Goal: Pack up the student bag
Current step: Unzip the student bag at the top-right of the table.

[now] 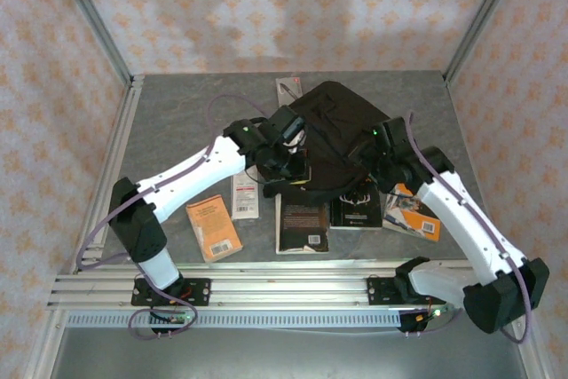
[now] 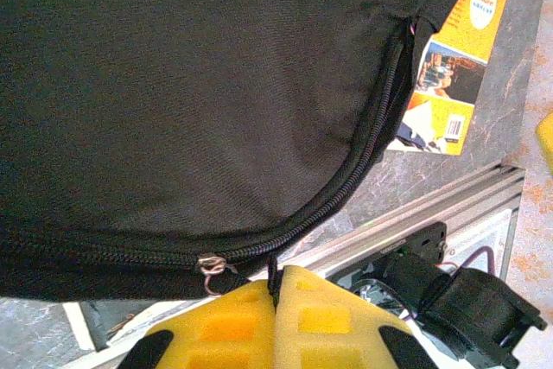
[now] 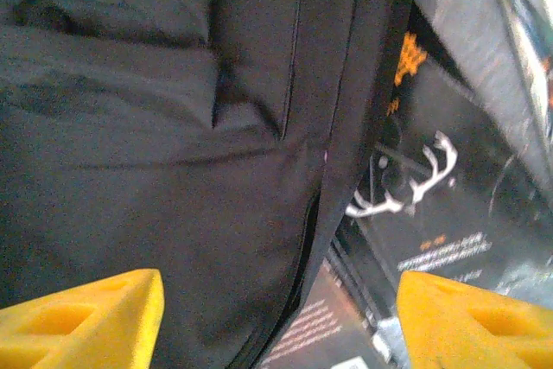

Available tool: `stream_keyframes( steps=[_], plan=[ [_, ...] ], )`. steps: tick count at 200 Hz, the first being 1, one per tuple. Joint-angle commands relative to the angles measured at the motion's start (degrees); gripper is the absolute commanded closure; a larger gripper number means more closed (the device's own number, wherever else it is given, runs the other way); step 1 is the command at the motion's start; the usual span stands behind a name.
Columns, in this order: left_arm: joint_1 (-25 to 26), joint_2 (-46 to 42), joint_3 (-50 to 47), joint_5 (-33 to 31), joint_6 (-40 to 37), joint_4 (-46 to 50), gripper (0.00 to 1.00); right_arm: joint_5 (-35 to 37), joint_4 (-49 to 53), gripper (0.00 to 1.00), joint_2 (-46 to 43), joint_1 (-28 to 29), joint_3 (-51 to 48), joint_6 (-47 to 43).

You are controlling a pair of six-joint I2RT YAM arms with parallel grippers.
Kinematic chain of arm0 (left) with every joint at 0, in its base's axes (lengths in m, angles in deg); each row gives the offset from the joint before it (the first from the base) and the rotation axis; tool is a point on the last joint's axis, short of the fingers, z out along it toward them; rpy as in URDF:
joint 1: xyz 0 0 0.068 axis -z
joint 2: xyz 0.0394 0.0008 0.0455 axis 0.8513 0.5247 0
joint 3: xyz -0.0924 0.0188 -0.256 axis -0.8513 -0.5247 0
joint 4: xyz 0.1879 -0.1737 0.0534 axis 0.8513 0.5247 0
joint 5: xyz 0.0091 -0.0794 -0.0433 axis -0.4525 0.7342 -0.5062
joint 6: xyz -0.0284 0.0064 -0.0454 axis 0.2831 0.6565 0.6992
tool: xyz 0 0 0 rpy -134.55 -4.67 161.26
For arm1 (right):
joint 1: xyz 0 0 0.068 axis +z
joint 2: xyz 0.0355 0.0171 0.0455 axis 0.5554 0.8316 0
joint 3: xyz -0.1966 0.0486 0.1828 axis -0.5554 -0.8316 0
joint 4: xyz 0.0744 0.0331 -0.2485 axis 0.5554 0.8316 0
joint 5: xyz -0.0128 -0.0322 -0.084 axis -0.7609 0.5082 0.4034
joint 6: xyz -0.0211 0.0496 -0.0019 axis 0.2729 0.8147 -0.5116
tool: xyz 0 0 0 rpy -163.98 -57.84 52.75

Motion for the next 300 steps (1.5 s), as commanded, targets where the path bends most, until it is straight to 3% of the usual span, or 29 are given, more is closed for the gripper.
stream_keyframes(
  steps=[1, 30, 81, 104, 139, 230, 300],
  plan=[
    [1.4, 1.5, 3.9, 1.6, 1.1, 0.4, 1.00, -7.0, 2.7, 0.29, 0.6, -0.1, -3.3, 5.7],
    [2.4, 2.7, 6.2, 2.1, 1.0, 1.5, 1.00, -10.4, 2.3, 0.29, -0.1, -0.1, -6.0, 8.7],
    [3.5, 2.9, 6.9, 3.7, 1.7, 0.8, 1.00, -13.8, -9.0, 0.31, 0.9, 0.5, -12.6, 13.5],
    [3.7, 2.5, 6.8, 2.7, 0.7, 2.3, 1.00, -12.8, -12.1, 0.56, 2.3, 0.9, -14.0, 12.7],
    [3.5, 2.4, 7.3, -1.1, -2.6, 7.1, 1.00, -8.0, -8.5, 1.00, 3.3, 1.5, -13.6, 9.0],
    [3.0, 4.3, 13.0, -14.1, -9.9, 19.8, 1.00, 0.3, 0.0, 1.00, 2.3, 2.4, -14.2, 3.4],
    [-3.0, 2.0, 10.6, -15.9, -11.7, 19.3, 1.00, 6.9, 5.7, 1.00, 2.1, 2.3, -11.2, -3.9]
  ],
)
